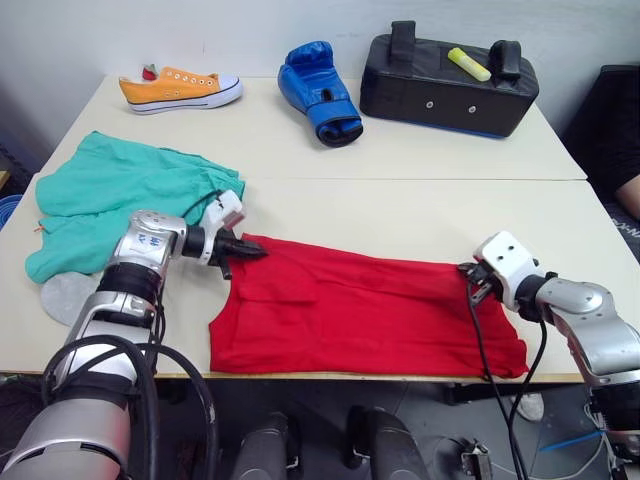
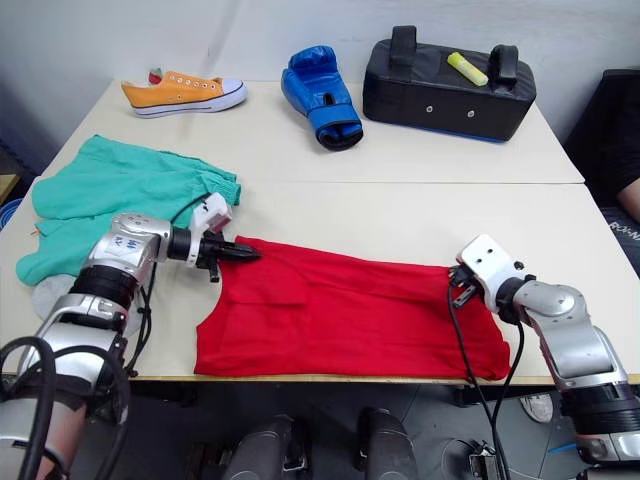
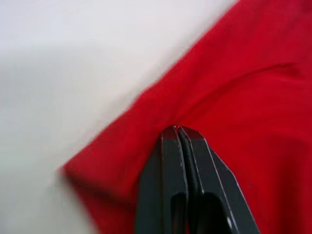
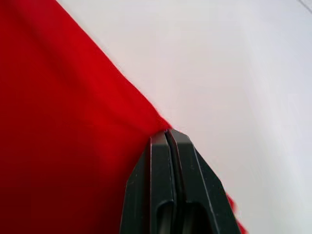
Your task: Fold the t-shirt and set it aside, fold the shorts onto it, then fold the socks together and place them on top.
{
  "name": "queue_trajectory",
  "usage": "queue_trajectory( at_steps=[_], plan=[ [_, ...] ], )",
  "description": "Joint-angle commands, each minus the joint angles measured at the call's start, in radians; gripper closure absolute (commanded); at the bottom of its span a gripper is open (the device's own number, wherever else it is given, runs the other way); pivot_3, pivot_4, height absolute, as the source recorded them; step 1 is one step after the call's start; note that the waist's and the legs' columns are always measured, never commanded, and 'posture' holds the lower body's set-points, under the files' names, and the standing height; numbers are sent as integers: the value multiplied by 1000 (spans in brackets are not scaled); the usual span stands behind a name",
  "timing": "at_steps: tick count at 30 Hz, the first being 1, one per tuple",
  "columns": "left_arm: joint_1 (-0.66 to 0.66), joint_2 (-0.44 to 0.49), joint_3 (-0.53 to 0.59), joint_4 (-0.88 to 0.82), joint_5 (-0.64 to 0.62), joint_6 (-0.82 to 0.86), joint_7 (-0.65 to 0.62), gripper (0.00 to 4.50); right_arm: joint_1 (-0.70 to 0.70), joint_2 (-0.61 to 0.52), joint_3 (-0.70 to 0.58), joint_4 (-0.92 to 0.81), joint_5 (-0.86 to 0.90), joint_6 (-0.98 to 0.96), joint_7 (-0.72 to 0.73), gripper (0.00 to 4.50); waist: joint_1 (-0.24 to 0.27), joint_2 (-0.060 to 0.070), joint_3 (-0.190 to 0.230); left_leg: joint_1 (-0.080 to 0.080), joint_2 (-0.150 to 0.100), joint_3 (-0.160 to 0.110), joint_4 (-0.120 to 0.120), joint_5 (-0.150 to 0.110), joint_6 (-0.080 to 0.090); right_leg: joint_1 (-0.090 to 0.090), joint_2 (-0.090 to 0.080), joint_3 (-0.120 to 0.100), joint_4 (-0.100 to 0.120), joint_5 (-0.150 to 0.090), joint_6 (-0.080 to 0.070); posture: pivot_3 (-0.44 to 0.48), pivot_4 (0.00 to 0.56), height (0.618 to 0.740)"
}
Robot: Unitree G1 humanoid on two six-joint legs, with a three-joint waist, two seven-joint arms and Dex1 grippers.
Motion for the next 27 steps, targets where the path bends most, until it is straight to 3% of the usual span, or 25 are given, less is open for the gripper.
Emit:
queue_trajectory(
  at_steps=[1, 5, 9, 13, 19, 23, 27],
  plan=[
    [-38, 14, 64, 65, -12, 6, 15, 4427, 17, -25, -97, 15, 8, -37, -1, 4500, 0, 0, 0, 0, 0, 0, 0, 0, 0, 0, 0, 0, 0, 0, 0, 0, 150, 740],
    [-49, 34, 133, -6, -79, 90, -109, 4427, 48, -3, -173, -135, 97, -6, 39, 4500, -4, 0, 0, -1, 0, 0, 0, 0, 0, -1, 2, -1, 1, 0, 0, 0, 150, 740],
    [37, 69, 140, -292, -181, 298, -293, 4427, 90, 49, -209, -352, 229, 175, 23, 4500, -7, 0, 0, -1, 2, 0, 0, 0, -1, -1, 3, 0, 1, 0, 0, 0, 150, 740],
    [189, 74, 76, -529, -161, 327, -287, 4427, 134, 94, -157, -411, 217, 250, -27, 4500, -5, 2, -1, 0, 2, 0, -1, -1, -2, 0, 3, 1, 1, -1, -1, 0, 150, 740],
    [250, 47, -6, -409, -16, 150, -143, 4427, 198, 79, -73, -287, 89, 217, -64, 4500, 5, 1, -2, 0, 0, -1, 0, 0, -1, 0, 2, 1, 0, -1, -1, 0, 150, 740],
    [252, 101, -33, -299, 56, -1, -127, 4427, 244, 13, -151, -232, 65, 195, -47, 4500, 4, 1, -10, 2, 0, -2, 0, -3, -4, 2, 0, 1, -1, 0, -1, 0, 150, 740],
    [229, 136, 2, -293, 6, 0, -189, 4427, 276, -21, -241, -284, 137, 182, 29, 4500, 0, 1, -12, 3, 1, -2, -1, -3, -4, 2, 0, 0, 0, 0, -1, 0, 150, 740]
  ],
)
